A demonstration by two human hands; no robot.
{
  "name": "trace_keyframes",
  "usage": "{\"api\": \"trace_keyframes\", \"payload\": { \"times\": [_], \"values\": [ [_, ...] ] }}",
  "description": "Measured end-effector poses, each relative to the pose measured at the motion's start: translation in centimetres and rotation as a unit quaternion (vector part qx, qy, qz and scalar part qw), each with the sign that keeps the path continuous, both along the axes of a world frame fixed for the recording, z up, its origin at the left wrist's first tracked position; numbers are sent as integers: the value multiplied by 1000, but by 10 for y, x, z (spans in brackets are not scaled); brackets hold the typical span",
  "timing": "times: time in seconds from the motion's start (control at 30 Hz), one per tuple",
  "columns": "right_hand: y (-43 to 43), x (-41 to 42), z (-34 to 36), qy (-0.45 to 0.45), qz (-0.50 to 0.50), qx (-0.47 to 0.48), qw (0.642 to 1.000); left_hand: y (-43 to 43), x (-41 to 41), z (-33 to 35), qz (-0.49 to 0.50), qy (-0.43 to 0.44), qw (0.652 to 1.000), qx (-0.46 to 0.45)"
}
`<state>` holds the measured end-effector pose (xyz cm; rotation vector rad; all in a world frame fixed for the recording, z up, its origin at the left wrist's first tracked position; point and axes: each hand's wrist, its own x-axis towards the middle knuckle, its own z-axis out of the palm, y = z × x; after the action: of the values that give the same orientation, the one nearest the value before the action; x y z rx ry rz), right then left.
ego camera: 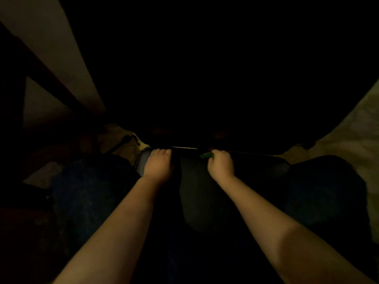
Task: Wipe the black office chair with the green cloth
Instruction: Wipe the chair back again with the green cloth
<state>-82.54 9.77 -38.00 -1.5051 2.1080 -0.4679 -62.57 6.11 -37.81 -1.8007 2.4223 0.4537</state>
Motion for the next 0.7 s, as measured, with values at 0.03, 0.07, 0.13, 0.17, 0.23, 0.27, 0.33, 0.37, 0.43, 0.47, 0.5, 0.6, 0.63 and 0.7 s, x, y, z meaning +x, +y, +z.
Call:
{"api": "trace_keyframes", "payload": {
  "times": [0.03, 0.07, 0.13, 0.17, 0.23, 0.27, 0.33, 0.37, 0.43, 0.47, 0.5, 0.6, 0.63, 0.7],
  "values": [
    [-7, 15, 2, -30, 27, 10, 999, -4, 9, 2, 13, -14, 1000, 0],
    [-13, 28, 3, -55, 52, 21, 997, -7, 18, 4, 26, -23, 999, 0],
    [-25, 53, 4, -77, 98, 40, 991, -11, 35, 8, 56, -24, 998, -1],
    [-30, 65, 4, -79, 115, 45, 989, -11, 41, 11, 71, -19, 997, -4],
    [-37, 85, 4, -72, 126, 48, 988, -10, 47, 14, 95, -6, 995, -11],
    [-39, 92, 3, -63, 126, 49, 989, -8, 48, 15, 104, -1, 994, -11],
    [-42, 103, 1, -50, 116, 47, 991, -4, 47, 15, 122, 8, 992, -5],
    [-43, 106, 1, -52, 112, 43, 991, -3, 47, 13, 133, 12, 991, 0],
    [-44, 113, -1, -63, 110, 38, 991, -3, 47, 10, 155, 22, 988, 10],
    [-43, 115, -3, -62, 111, 41, 991, -4, 47, 7, 160, 29, 987, 15],
    [-42, 116, -3, -60, 115, 43, 991, -5, 45, 6, 159, 38, 986, 19],
    [-42, 112, -6, -35, 147, 49, 987, -5, 40, 2, 148, 49, 988, 21],
    [-43, 108, -6, -15, 158, 52, 986, -4, 38, 1, 151, 47, 987, 19],
    [-42, 99, -8, 23, 186, 51, 981, -4, 35, 1, 150, 38, 988, 11]
  ]
}}
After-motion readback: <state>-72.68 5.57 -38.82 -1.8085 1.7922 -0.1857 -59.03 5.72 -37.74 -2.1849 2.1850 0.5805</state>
